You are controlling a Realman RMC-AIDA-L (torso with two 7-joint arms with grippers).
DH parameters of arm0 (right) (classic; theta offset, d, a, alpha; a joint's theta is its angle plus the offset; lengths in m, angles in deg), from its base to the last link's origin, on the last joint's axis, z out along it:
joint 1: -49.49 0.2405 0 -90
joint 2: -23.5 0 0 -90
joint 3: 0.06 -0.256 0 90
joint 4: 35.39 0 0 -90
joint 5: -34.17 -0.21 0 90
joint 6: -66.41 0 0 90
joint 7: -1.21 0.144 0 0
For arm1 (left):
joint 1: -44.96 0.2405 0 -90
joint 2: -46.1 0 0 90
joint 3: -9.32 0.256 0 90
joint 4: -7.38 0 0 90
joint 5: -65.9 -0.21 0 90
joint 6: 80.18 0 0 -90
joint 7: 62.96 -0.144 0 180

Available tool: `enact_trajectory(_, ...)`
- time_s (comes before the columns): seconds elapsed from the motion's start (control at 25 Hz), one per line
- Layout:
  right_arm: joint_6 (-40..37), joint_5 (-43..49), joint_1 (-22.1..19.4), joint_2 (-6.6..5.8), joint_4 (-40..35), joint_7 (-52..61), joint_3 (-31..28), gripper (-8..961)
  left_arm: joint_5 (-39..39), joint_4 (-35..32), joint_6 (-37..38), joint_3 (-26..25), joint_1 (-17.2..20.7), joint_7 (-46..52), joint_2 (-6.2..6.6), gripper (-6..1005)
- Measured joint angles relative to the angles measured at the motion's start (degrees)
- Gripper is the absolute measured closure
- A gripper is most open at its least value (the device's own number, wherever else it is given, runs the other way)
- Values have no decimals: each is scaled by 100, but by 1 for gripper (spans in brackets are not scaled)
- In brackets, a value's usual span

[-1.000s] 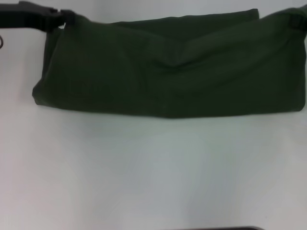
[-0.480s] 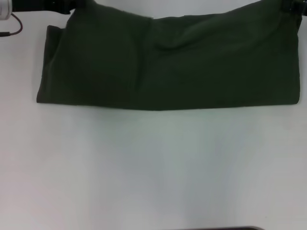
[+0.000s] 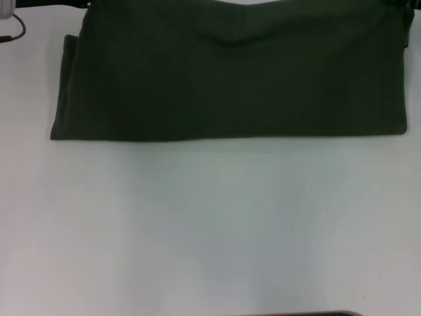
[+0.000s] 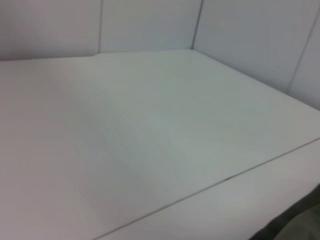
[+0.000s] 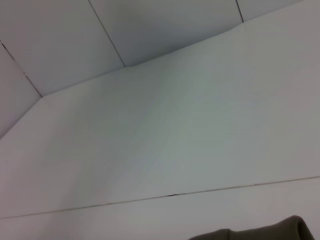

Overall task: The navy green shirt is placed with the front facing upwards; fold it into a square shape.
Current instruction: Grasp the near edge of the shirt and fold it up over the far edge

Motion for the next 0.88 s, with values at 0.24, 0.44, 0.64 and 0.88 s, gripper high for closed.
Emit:
enact_trajectory(0.24,456,-1,125,13,262,-52,179,881,-16,12,-405,1,97,-17,-64,998)
enact_trajectory(0.44,725,-5,184,46,355,-58,308,882,-21,155,-740,58,122,-77,-91,987)
enact_trajectory(0.64,896,-7,240,74,465,-96,359,882,-11,273,-1042,300,133,-85,-129,977)
enact_trajectory(0.88,1239,-11,328,123,677,-190,456,883,-3,298,-1452,542,185,-91,-267,964)
